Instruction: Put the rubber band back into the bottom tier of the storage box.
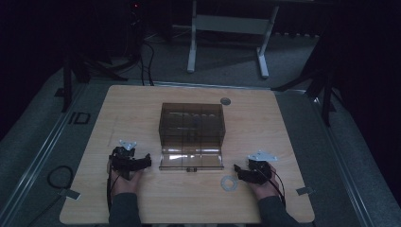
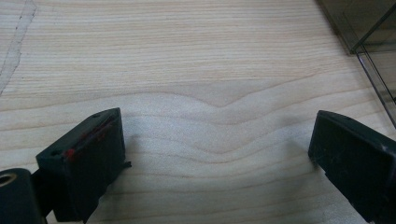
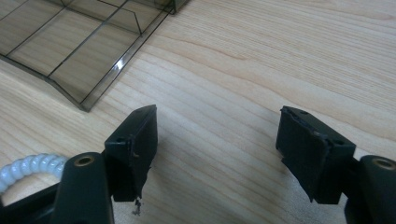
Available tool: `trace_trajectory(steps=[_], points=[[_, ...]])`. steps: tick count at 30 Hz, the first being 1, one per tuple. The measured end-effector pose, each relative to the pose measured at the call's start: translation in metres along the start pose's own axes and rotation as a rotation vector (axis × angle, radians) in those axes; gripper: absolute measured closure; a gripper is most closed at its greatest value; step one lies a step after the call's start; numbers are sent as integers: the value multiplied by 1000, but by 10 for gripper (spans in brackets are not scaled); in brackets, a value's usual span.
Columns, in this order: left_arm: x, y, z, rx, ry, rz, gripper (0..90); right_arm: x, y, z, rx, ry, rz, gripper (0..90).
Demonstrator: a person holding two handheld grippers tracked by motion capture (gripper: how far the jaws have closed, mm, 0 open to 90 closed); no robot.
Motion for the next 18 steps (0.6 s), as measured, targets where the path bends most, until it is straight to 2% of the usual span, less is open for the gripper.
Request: trace_trajectory(steps=[5,13,16,18], points=[[0,0,0,0,0,0,39,0,1,-2,12,26,9,225],[0,0,0,0,0,0,39,0,0,-1,8,13,5,264],[0,0,0,0,-1,-1,39,-3,-2,-3,21,42,34,436],[0,0,0,0,-1,0,39,-3,-4,-3,22,40,59,492]])
Point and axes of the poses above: each handheld gripper's, and its own axes: x roughly forward along the jaws, y roughly out of its underside, z roughly to its left, the point moved 8 cm from there along x, roughly forward along the jaws, and after that the axes turned 15 degrees about -z, right-handed, at the moved point
